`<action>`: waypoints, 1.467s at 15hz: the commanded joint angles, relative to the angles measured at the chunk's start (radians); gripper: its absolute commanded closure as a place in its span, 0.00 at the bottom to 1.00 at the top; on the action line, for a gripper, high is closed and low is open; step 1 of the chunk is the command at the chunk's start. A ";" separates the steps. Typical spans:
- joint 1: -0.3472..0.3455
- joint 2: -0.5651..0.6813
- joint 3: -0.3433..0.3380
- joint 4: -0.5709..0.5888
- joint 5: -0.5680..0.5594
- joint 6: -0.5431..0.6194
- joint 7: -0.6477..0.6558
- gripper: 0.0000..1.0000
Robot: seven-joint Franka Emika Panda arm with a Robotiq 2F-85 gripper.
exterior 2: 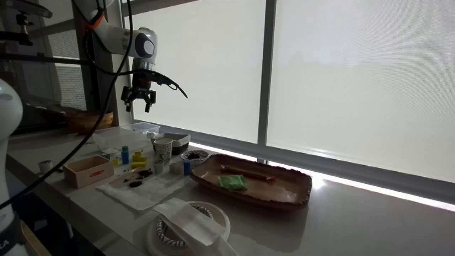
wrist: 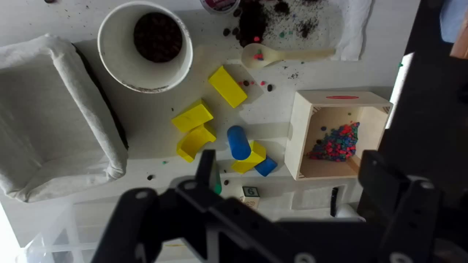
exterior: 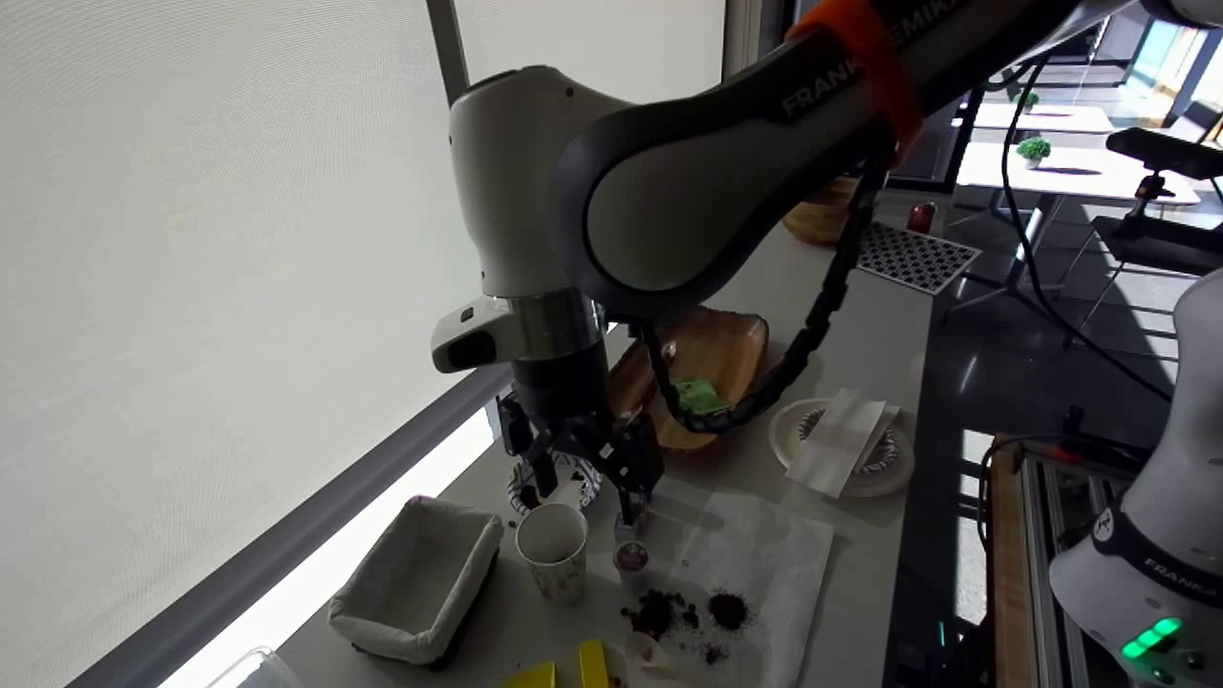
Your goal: Pick up the green block on the left, put it on the letter block on the right, pick up the blue block on the left and put it on the other letter block on the right
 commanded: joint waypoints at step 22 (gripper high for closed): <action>0.169 0.208 0.070 0.170 -0.306 -0.055 0.312 0.00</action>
